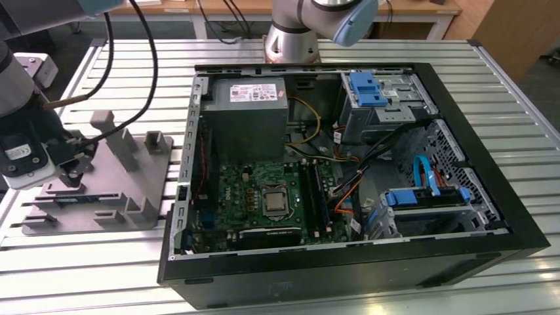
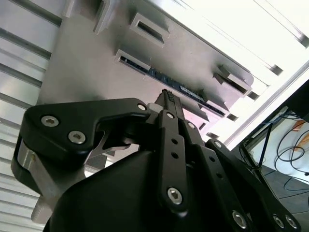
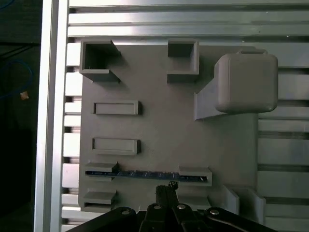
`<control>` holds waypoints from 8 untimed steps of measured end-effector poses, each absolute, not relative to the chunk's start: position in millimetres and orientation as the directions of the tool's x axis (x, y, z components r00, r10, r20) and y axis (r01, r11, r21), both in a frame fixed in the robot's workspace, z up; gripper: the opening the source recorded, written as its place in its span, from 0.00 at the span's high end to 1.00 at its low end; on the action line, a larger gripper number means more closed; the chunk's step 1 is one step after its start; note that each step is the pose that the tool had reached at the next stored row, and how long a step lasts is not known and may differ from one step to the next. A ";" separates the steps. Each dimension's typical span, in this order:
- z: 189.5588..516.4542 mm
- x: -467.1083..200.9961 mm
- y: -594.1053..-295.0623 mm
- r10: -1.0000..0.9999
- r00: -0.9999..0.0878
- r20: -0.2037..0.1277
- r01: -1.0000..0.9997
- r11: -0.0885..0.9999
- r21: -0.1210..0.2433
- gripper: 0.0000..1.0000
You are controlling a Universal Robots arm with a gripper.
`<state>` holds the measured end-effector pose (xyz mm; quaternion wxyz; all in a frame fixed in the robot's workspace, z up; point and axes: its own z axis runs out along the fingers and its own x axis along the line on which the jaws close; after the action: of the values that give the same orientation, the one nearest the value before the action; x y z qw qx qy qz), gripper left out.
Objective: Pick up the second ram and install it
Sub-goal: 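Reach for the second ram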
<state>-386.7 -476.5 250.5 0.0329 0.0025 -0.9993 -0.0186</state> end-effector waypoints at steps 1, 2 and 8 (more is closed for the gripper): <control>248.7 -387.1 -476.4 -0.006 -0.998 0.065 -0.004 0.999 0.037 0.90; 246.9 -388.0 -476.4 -0.006 -0.998 0.066 -0.004 0.999 0.037 0.90; 238.1 -392.6 -476.5 -0.006 -0.998 0.066 -0.004 0.999 0.037 0.90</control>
<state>-392.6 -476.5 238.1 0.0328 0.0025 -0.9993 -0.0185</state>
